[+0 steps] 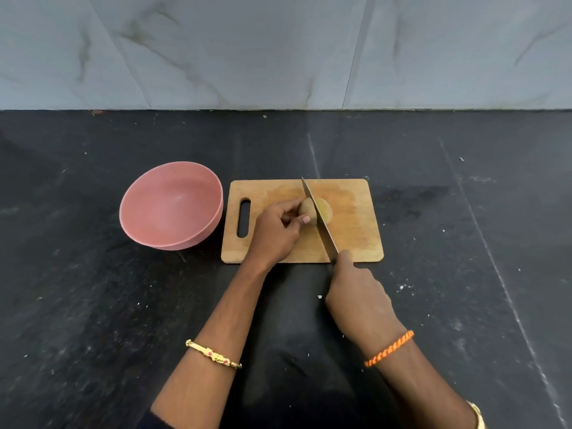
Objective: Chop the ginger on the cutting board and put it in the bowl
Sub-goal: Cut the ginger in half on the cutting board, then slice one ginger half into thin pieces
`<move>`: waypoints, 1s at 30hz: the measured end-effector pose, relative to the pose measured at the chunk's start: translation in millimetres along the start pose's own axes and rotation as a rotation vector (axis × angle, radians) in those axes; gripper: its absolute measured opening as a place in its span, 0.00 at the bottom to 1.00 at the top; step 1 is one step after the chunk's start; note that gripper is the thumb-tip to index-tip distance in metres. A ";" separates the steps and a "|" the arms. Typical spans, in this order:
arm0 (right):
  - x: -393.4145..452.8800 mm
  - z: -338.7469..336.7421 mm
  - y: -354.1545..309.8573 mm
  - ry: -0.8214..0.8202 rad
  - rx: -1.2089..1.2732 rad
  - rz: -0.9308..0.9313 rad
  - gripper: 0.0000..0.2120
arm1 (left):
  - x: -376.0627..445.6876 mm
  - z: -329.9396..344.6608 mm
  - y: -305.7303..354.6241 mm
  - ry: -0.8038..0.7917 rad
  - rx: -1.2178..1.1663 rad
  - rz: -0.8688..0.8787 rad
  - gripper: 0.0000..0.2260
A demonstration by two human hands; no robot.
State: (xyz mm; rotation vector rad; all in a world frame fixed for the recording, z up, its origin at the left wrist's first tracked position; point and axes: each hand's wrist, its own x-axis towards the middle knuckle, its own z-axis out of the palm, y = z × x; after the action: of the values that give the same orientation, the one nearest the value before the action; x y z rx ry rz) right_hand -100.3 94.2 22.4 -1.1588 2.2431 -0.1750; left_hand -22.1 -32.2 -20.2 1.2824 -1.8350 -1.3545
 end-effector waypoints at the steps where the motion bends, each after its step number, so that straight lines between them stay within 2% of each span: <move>1: -5.8 0.7 5.5 -0.010 -0.002 0.002 0.03 | -1.6 -1.2 0.8 -0.013 -0.001 -0.012 0.19; 3: -17.1 0.9 17.2 -0.003 0.008 -0.004 0.01 | -5.3 -3.9 2.8 -0.028 -0.008 -0.033 0.20; 6: -31.8 0.0 33.9 0.045 0.085 -0.031 0.08 | -11.8 -8.1 5.2 -0.048 -0.015 -0.053 0.22; 12: -13.4 -16.7 35.9 0.263 0.324 -0.140 0.14 | -16.9 -11.9 6.9 -0.059 0.130 -0.034 0.27; 14: 9.2 -21.6 31.7 0.318 0.377 -0.154 0.14 | -15.3 -9.5 11.6 -0.011 0.247 -0.011 0.28; 17: 42.0 -25.3 24.5 0.360 0.467 -0.142 0.13 | -10.3 -2.4 24.0 0.145 0.530 0.167 0.28; 19: 59.4 -27.2 18.1 0.373 0.511 -0.153 0.14 | -3.0 4.9 30.7 0.109 0.694 0.249 0.27; 23: 82.9 -30.3 5.8 0.427 0.587 -0.161 0.15 | 15.3 20.6 32.1 -0.010 0.919 0.271 0.25; 27: 96.6 -36.8 -3.0 0.511 0.674 -0.202 0.14 | 24.7 21.8 35.3 -0.058 0.859 0.261 0.25; 30: 106.2 -44.2 -0.7 0.532 0.690 -0.203 0.13 | 26.5 -0.2 39.2 0.065 0.689 0.217 0.26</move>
State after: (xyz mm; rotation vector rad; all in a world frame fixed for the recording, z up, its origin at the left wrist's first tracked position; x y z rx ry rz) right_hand -171.3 4.4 10.7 -1.0091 2.1735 -1.3567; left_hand -48.0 -54.0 12.7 1.3558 -2.4135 -0.5627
